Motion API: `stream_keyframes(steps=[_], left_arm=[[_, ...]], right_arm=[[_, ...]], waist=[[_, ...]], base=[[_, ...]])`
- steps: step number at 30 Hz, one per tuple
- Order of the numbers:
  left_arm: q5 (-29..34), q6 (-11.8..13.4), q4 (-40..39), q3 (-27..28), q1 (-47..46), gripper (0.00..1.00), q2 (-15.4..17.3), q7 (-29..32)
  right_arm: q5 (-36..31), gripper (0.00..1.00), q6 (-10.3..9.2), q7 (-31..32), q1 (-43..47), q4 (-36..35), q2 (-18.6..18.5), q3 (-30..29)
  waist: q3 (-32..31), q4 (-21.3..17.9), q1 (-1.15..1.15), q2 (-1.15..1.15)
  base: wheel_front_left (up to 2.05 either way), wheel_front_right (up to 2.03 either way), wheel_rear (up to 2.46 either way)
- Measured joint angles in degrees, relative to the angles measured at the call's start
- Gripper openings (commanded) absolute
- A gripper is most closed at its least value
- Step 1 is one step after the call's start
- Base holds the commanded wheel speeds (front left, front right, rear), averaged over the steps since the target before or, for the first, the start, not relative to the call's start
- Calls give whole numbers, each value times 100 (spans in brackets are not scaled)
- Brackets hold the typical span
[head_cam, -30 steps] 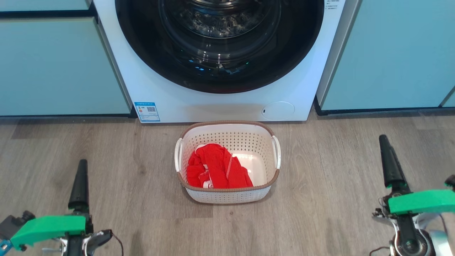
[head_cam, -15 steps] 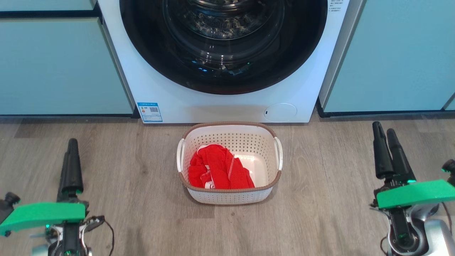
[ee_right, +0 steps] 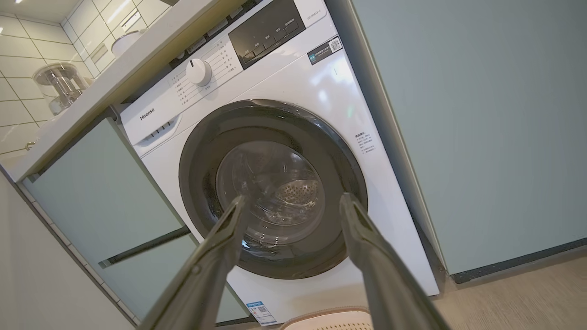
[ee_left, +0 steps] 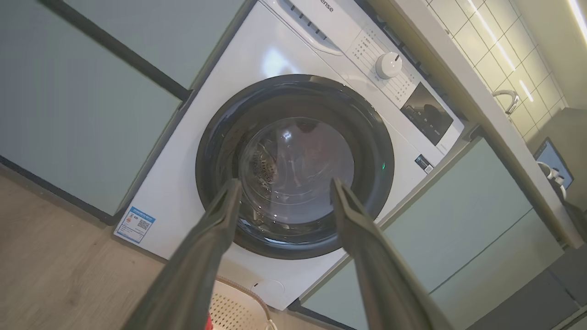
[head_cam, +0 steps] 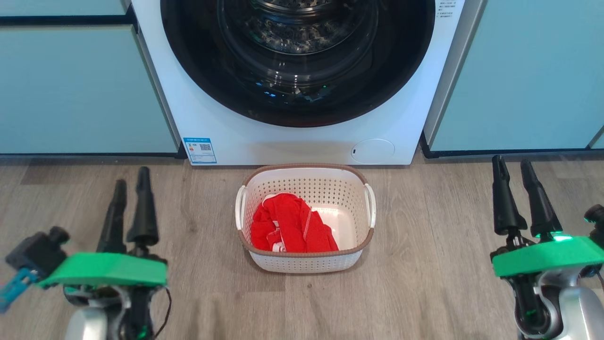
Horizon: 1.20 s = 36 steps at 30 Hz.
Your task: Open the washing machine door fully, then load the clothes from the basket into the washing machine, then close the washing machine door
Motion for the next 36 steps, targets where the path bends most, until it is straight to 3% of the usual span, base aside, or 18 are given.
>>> stream_keyframes(steps=[18,31,36], left_arm=[[2062,563,-90,-900,62,100,27,-300],[2814,677,865,-1227,248,100,77,-493],[3198,868,1228,-1227,257,100,78,-555]], right_arm=[[-1234,100,1,-271,19,468,-4,234],[-1674,100,1,-516,98,1199,-7,352],[-1969,100,1,-598,98,1327,-8,325]], waist=[[-91,14,0,0],[-187,-14,0,0],[-218,-10,0,0]], base=[[0,0,0],[0,0,0],[0,0,0]])
